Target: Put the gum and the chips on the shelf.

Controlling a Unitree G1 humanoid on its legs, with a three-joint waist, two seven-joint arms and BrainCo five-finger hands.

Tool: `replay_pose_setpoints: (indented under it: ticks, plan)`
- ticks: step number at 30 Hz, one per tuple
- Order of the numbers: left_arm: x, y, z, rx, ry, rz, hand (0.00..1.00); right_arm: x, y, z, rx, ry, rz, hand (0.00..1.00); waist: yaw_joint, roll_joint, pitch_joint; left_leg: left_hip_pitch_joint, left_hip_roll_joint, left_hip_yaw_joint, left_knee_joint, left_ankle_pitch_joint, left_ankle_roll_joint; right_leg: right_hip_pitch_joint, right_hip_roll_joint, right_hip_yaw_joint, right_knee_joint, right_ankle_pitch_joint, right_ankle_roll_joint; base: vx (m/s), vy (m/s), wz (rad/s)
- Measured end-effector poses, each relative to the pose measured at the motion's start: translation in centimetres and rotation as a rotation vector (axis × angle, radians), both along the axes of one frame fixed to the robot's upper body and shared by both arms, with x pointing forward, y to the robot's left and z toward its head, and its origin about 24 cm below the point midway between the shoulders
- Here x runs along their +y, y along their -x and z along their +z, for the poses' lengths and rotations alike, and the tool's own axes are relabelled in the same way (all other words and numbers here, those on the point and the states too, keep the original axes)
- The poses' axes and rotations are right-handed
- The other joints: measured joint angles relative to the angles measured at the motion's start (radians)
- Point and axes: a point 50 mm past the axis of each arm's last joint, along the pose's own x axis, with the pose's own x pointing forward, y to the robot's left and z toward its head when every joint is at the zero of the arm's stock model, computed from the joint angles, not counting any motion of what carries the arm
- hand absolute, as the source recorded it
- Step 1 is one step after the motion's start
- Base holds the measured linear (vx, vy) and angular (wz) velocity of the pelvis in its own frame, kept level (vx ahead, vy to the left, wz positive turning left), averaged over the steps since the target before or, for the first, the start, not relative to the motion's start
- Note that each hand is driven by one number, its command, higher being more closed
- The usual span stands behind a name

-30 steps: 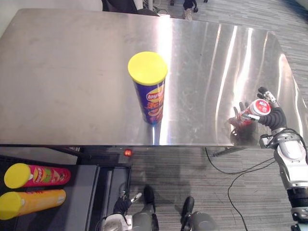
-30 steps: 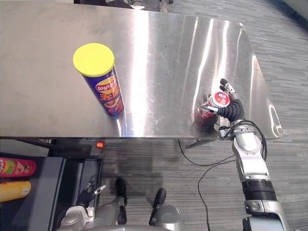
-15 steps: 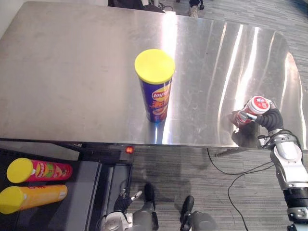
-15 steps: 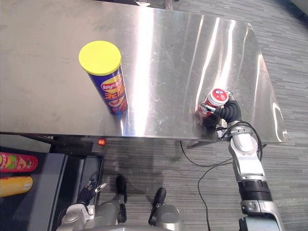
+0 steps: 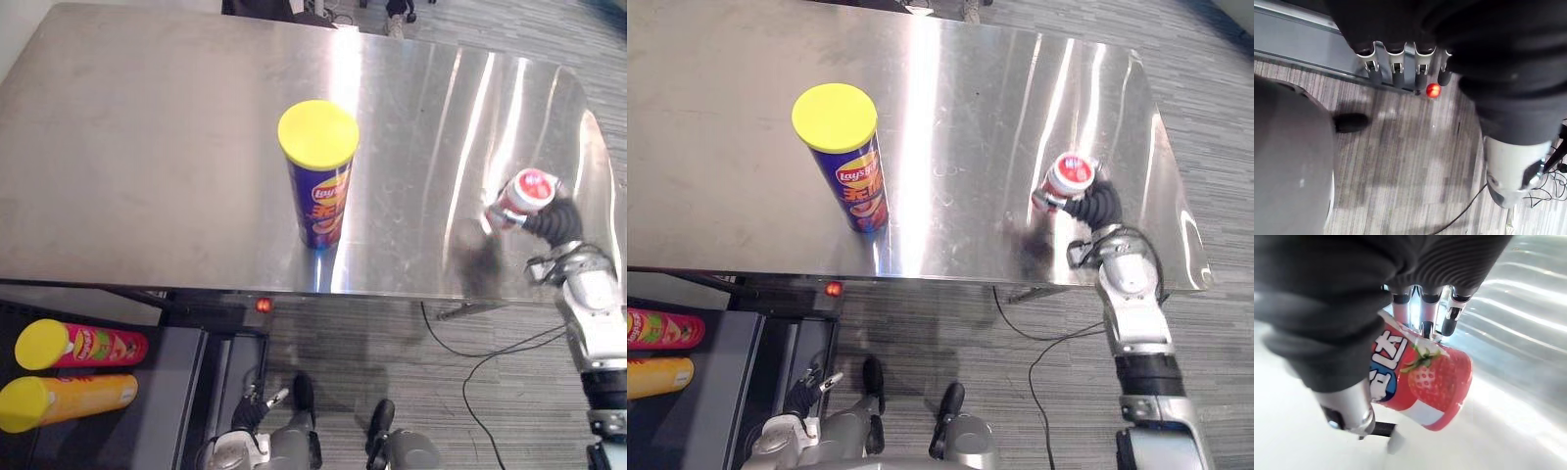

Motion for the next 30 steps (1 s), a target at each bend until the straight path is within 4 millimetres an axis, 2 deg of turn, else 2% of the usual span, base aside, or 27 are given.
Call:
replay_pose_setpoints:
  ticks: [1,2,5,8,11,14,20,27,30]
  plan:
    - [0.0,0.0,0.0,0.001,0.000,0.001,0.00,0.2,0.2,1.1,-0.044,0.012,0.012,1.00,0.000,0.000,0.000,0.001,0.003,0.001,0.000,0.000,0.000,0.000,0.000,0.001,0.000,0.004,-0.005,0.00,0.016,-0.05]
    - [0.1,0.1,0.0,0.003,0.000,0.003,0.00,0.8,0.7,3.1,-0.132,0.023,0.043,1.00,0.000,-0.002,-0.002,0.004,0.004,0.001,0.000,0.000,0.000,0.003,0.000,0.002,0.000,0.006,-0.007,0.00,0.000,0.00]
    - [0.1,0.2,-0.1,0.010,0.000,0.005,0.00,2.3,2.0,6.6,-0.303,0.004,0.156,1.00,0.001,-0.004,-0.008,0.020,0.003,0.001,0.000,0.000,0.000,0.019,-0.001,0.001,0.001,0.006,-0.007,0.00,0.013,0.02]
    - [0.1,0.4,-0.2,0.018,-0.001,0.008,0.00,4.0,3.0,8.0,-0.361,0.014,0.292,1.00,0.001,-0.006,-0.023,0.020,0.003,-0.001,0.000,0.002,0.001,0.020,0.000,-0.001,0.000,0.006,-0.007,0.00,0.005,0.01]
    - [0.1,1.0,-0.5,0.040,-0.002,0.006,0.00,6.3,3.1,7.3,-0.302,0.021,0.465,1.00,0.001,-0.006,-0.059,0.020,0.003,-0.006,0.000,0.004,0.000,0.024,0.001,-0.004,-0.002,0.005,-0.007,0.00,0.001,0.02]
    - [0.1,1.2,-0.5,0.044,0.001,0.003,0.00,7.9,3.5,6.8,-0.264,0.028,0.603,1.00,0.004,-0.005,-0.067,0.030,0.004,-0.014,-0.002,0.009,0.000,0.039,0.002,-0.017,-0.003,0.005,-0.008,-0.02,0.003,0.10]
    - [0.0,1.6,-0.8,0.067,0.006,0.002,0.00,9.5,4.2,5.9,-0.197,-0.001,0.784,1.00,0.005,-0.002,-0.097,0.030,0.001,-0.038,-0.006,0.014,-0.004,0.050,0.003,-0.032,-0.002,-0.004,-0.019,-0.04,0.019,0.10]
    - [-0.2,2.2,-1.2,0.095,0.018,-0.021,0.00,13.1,5.5,2.2,0.017,0.038,1.041,1.00,0.008,0.009,-0.132,0.035,-0.001,-0.099,-0.006,0.033,-0.010,0.087,0.007,-0.097,0.001,-0.030,-0.019,-0.02,-0.012,0.26]
    - [-0.4,2.0,-1.1,0.082,0.021,-0.027,0.00,14.2,5.9,1.0,0.092,0.054,1.114,1.00,0.026,0.013,-0.134,0.029,-0.004,-0.169,-0.004,0.054,-0.019,0.115,0.015,-0.170,0.009,-0.048,-0.017,-0.03,-0.053,0.68]
